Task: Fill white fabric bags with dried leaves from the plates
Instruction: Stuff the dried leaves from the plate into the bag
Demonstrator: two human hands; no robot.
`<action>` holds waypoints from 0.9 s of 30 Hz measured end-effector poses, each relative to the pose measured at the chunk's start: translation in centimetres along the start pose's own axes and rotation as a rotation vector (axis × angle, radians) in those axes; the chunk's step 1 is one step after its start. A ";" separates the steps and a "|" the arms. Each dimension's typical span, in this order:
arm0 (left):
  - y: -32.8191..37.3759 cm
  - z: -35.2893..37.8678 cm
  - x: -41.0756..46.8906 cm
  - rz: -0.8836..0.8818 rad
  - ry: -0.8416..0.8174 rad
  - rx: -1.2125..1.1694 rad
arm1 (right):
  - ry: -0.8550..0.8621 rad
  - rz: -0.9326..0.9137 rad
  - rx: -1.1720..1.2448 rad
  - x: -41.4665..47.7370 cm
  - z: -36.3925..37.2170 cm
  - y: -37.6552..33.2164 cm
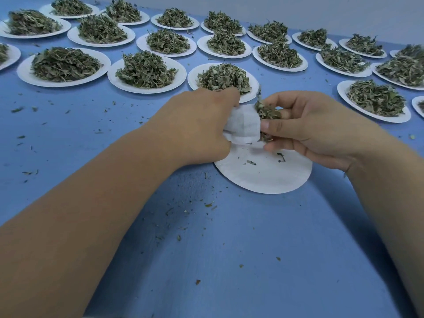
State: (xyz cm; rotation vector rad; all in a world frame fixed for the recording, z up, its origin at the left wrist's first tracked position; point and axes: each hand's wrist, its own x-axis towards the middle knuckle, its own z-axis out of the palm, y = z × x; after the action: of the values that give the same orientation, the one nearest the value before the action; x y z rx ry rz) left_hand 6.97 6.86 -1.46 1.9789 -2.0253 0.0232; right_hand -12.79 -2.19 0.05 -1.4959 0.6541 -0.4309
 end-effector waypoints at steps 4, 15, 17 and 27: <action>0.1 -0.1 -0.1 0.000 -0.009 -0.006 | 0.055 -0.045 -0.141 0.1 0.5 0.2; 0.6 0.5 -0.1 0.045 0.098 -0.094 | 0.236 -0.223 -0.236 0.0 1.4 0.1; 0.5 0.5 0.0 0.034 0.105 -0.085 | 0.190 -0.220 -0.242 -0.2 1.3 0.0; 0.3 0.1 0.0 -0.042 0.105 -0.053 | 0.014 -0.148 -0.056 -0.4 0.9 0.0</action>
State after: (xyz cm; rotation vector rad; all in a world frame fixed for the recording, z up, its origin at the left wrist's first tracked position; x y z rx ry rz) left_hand 6.63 6.89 -1.50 1.9455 -1.8990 0.0621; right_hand -12.53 -1.30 0.04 -1.6020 0.5720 -0.5408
